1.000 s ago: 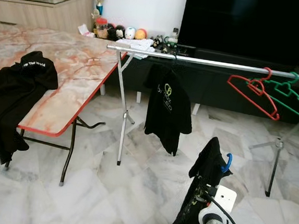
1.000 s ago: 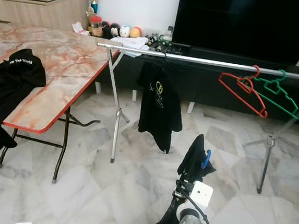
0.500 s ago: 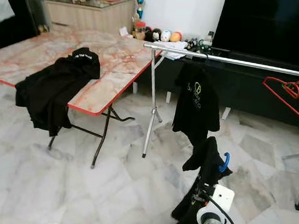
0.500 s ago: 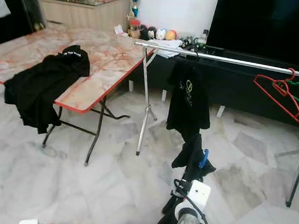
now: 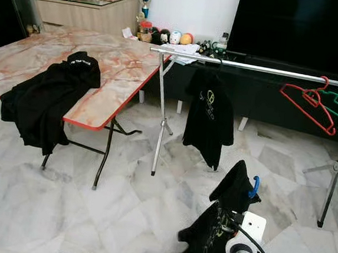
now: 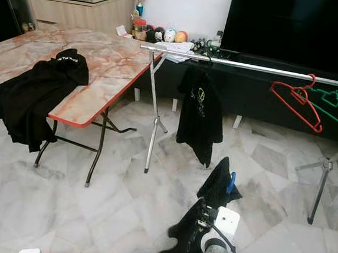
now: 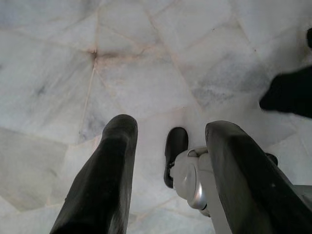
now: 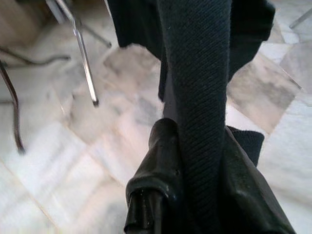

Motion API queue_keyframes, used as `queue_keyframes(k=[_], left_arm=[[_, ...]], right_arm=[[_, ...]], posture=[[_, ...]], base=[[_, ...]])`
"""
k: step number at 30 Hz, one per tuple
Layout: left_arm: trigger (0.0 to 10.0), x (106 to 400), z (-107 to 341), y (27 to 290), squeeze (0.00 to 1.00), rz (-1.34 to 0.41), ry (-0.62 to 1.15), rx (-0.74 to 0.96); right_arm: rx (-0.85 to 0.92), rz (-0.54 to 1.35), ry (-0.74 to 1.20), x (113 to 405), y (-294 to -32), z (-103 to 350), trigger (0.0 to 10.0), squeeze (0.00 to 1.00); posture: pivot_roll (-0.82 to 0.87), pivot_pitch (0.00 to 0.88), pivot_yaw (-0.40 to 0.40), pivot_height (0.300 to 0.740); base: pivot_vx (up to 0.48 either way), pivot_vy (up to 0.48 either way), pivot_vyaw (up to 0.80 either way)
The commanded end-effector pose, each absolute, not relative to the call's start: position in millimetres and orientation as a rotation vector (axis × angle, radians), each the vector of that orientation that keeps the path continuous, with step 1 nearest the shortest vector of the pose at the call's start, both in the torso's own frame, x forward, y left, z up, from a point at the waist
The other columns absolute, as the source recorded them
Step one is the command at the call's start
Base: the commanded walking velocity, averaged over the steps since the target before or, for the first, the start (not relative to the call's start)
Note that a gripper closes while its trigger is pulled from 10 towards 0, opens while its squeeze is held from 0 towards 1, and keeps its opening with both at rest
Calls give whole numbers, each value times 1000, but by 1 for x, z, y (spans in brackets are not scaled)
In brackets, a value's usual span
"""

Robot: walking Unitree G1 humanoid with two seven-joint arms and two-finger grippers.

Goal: Hang hanger

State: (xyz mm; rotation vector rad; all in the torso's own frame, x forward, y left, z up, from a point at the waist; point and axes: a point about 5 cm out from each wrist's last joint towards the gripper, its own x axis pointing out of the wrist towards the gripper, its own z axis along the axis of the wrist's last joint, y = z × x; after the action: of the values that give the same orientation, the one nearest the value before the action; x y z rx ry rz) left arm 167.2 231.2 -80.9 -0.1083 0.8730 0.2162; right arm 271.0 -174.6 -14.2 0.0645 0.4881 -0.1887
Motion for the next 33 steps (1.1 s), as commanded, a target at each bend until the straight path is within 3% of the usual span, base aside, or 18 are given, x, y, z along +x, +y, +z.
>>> queue_keyframes(k=[1,5,7,13,18,22,23,24,25,33], left_arm=[[10000,169,-79,234,0,234,856,-105],[10000,192,-65,240,0,216,764,-54],[10000,211,-53,240,0,136,693,41],[10000,242,-28,237,0,14,553,122],[10000,262,-11,216,0,-332,475,439],[10000,265,-9,201,0,-508,474,514],[10000,266,-9,197,569,-560,469,576],[10000,266,-9,197,569,-560,469,576],[10000,267,-7,195,1000,-577,461,585],[10000,277,4,180,1000,-650,387,518]], right_arm=[[5,-169,512,272,-175,-15,10000,0],[-97,-51,531,278,-175,-13,10000,0],[-171,51,537,284,-174,-9,10000,0],[-259,266,590,289,-172,-6,10000,0],[-386,567,590,291,-164,1,10000,0],[-464,673,607,294,-171,8,10000,0],[-528,735,614,294,-177,11,10000,0],[-528,735,614,294,-177,11,10000,0],[-558,794,611,293,-181,14,10000,0],[-591,1001,552,287,-189,35,10000,0]], posture=[[138,0,4,740],[139,0,4,740],[135,4,6,740],[133,9,4,740],[119,31,15,740],[116,43,17,740],[112,49,17,740],[112,49,17,740],[101,57,14,740],[83,78,10,740]], base=[[0,0,0],[0,0,0],[0,0,0],[0,0,0],[0,0,0],[0,0,0],[0,0,0],[0,0,0],[0,0,0],[0,0,0]])
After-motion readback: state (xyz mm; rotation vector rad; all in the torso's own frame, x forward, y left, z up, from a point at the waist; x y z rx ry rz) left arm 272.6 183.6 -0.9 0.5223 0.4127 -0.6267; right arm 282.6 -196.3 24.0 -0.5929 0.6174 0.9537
